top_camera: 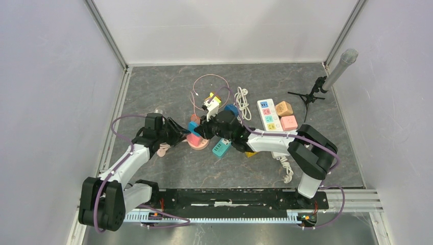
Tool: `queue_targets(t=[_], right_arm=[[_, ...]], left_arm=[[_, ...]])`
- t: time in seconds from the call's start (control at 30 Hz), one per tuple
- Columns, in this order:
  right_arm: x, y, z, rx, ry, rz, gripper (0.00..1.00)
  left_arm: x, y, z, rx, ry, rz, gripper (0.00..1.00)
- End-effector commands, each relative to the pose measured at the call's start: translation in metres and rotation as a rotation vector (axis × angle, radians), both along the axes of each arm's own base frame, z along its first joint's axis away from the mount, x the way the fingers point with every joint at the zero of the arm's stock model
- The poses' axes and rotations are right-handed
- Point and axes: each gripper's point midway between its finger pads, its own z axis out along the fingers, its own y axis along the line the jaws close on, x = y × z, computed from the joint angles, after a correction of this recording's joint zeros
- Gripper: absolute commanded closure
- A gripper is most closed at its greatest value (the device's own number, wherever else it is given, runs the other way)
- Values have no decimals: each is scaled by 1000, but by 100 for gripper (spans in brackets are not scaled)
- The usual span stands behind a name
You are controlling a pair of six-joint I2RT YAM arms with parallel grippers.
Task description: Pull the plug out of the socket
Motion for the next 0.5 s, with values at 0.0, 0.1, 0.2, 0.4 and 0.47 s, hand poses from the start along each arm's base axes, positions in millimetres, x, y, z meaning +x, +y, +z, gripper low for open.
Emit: queue_targets(t=[0.0,0.1,0.2,0.4,0.47], right_arm=[[-18,19,50,164,-89,116,100],[-16,17,63,201,-115,102,100],[-10,15,69,223,-102,53,100],[-9,19,66,236,-63,50,100],[-7,17,63,229,-52,33,100]], left_arm=[[-4,13,-17,49,37,63,55],[-10,18,-24,78,62,72,56],[-15,21,-28,93,77,78,57],[-15,20,-28,86,71,68,57],[-13,17,-24,74,54,54,57]])
